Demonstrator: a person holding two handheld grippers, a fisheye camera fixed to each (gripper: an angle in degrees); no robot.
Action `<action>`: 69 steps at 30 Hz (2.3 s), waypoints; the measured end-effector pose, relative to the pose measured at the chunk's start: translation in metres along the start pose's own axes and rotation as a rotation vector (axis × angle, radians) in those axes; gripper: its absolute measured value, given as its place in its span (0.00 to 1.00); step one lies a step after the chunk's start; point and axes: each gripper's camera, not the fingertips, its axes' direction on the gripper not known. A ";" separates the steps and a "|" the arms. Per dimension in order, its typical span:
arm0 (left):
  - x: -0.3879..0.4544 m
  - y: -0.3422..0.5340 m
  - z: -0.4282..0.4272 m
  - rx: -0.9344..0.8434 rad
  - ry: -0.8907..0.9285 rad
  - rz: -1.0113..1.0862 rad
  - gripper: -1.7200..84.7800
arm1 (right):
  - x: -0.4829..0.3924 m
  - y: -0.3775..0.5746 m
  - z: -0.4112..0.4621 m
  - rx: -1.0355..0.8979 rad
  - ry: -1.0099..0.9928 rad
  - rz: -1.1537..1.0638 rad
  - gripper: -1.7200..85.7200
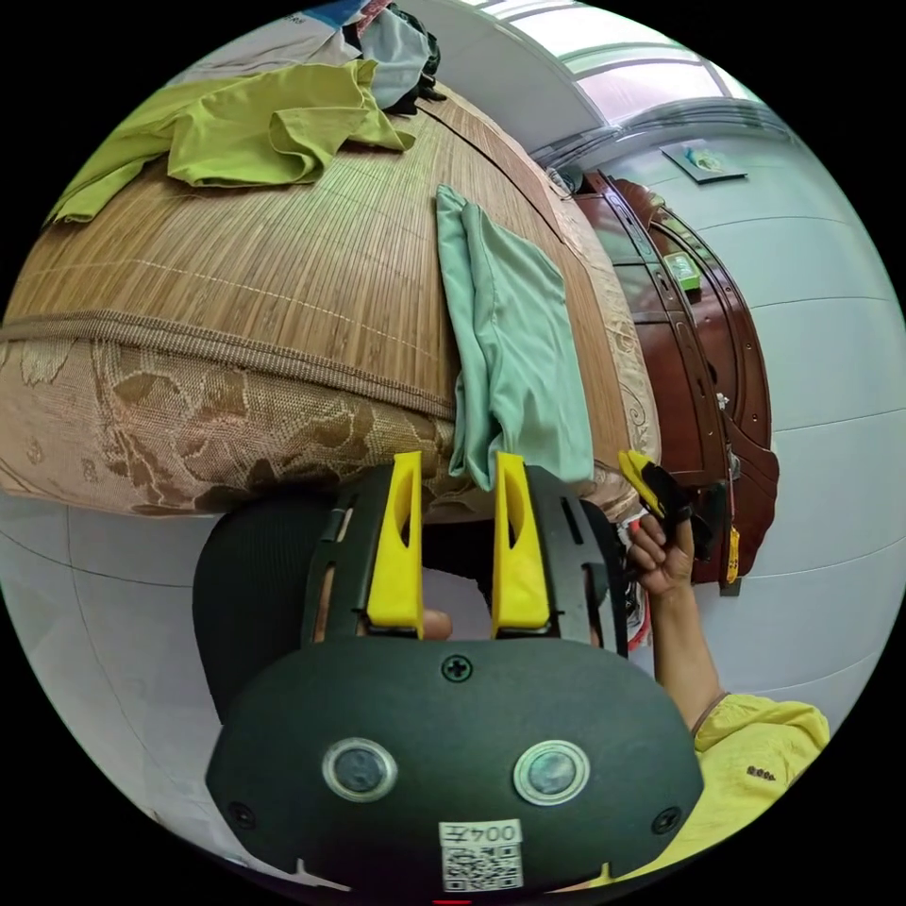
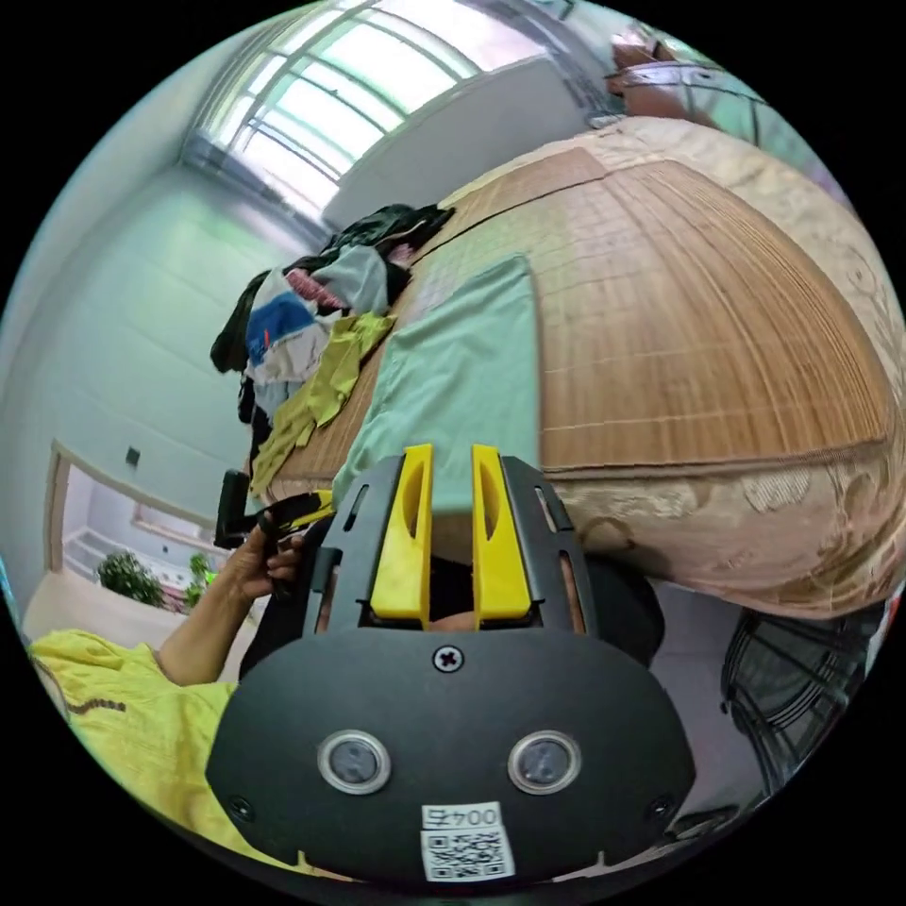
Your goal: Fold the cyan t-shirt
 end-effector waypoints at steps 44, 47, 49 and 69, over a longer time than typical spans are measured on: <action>0.000 -0.285 0.194 0.001 -0.155 0.218 0.17 | -0.005 -0.044 0.027 -0.318 -0.577 0.273 0.15; 0.011 -0.278 0.212 -0.001 -0.187 0.237 0.15 | -0.005 -0.043 0.025 -0.308 -0.569 0.285 0.15; 0.019 -0.274 0.220 0.003 -0.207 0.245 0.12 | -0.009 -0.043 0.025 -0.301 -0.571 0.293 0.15; 0.131 -0.263 0.263 -0.126 -0.418 0.348 0.05 | -0.068 -0.061 -0.006 -0.177 -0.681 0.317 0.01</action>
